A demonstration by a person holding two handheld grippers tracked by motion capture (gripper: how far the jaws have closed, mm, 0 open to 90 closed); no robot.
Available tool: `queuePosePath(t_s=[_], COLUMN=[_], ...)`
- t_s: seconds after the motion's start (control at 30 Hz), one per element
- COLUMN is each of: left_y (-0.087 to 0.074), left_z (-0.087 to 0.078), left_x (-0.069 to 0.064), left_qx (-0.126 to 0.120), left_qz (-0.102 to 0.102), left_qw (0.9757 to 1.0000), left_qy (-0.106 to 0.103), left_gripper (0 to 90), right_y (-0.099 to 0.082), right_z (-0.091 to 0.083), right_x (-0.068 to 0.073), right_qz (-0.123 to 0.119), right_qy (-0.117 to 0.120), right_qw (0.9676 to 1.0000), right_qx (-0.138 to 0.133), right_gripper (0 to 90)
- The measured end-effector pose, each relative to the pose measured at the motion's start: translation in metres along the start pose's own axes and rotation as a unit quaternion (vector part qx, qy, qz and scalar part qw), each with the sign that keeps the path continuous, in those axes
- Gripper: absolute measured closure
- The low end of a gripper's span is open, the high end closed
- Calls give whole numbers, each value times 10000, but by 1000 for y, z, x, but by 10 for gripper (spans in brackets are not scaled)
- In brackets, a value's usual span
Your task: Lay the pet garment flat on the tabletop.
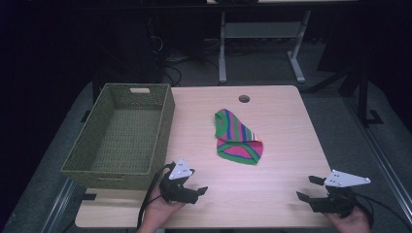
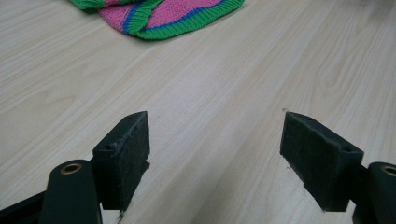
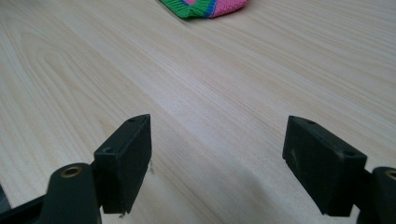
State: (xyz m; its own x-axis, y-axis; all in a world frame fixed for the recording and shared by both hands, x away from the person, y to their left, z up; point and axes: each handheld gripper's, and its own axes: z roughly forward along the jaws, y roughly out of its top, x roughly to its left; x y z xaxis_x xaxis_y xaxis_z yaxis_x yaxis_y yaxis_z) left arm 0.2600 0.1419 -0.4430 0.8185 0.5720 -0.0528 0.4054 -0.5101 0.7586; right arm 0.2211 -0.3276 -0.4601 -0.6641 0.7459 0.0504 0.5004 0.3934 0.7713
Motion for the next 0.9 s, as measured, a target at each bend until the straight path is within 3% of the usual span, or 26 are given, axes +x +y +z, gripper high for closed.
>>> queuePosePath(t_s=[0.4,0.53,0.67,0.73,0.9], left_y=[-1,-2,-1,0,0], left_z=[-1,0,-2,-2,-1], left_x=[0,1,1,1,1], left_qx=[-30,58,42,45,50], left_qz=[64,-41,1,24,26], left_qw=[10000,10000,10000,10000,10000], left_qy=[45,-57,-35,-7,-11], left_gripper=[237,237,236,225,220], right_y=[7,17,25,34,47], right_z=[3,5,8,11,14], right_x=[0,1,2,3,0], right_qz=[113,54,63,-91,-150], right_qy=[48,137,224,248,326], right_qw=[9999,9999,9997,9995,9991], right_qx=[56,76,107,155,212], right_gripper=[203,194,193,193,187])
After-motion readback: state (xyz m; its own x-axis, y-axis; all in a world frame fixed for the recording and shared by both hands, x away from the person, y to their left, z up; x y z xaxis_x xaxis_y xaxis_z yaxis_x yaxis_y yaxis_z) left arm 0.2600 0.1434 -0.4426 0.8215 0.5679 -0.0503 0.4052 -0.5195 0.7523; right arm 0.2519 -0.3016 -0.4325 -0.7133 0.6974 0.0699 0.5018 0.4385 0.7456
